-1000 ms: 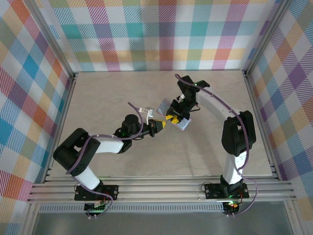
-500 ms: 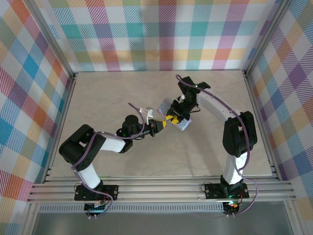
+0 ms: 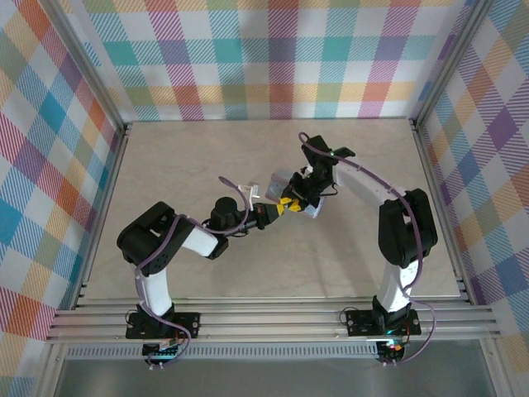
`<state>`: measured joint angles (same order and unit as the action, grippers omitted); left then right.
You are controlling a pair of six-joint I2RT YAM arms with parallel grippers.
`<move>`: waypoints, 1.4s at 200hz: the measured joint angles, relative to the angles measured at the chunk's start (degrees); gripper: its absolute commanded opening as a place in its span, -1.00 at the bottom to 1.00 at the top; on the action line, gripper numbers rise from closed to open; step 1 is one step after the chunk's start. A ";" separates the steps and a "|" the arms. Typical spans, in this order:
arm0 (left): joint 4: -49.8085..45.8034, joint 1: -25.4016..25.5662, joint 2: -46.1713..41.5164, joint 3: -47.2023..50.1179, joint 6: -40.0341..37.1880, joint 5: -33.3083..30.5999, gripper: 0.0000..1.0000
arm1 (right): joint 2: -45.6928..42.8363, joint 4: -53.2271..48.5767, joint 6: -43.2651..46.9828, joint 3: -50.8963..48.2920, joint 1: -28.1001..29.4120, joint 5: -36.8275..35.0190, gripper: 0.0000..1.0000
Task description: Unlock a padlock with a key
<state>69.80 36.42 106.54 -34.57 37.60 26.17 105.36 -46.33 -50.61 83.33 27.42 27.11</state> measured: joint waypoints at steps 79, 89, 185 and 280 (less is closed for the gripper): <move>5.92 0.81 7.13 2.95 6.91 1.22 -1.00 | -6.45 14.80 -5.40 -15.21 6.51 -13.62 -0.38; 6.82 1.05 7.80 3.34 7.45 1.01 -1.00 | -6.71 16.13 -5.64 -16.28 7.48 -15.45 -0.26; 9.60 2.16 11.21 3.78 11.10 -5.16 -1.00 | -18.75 30.27 -12.68 -33.55 10.16 -21.14 0.09; 7.78 2.95 10.43 3.67 10.36 -6.97 -1.00 | -16.83 40.59 -16.59 -35.34 11.67 -26.73 0.08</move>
<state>77.58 39.38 116.97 -30.89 47.97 19.20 88.53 -5.74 -67.20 47.99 39.09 0.38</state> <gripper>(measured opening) 0.046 0.536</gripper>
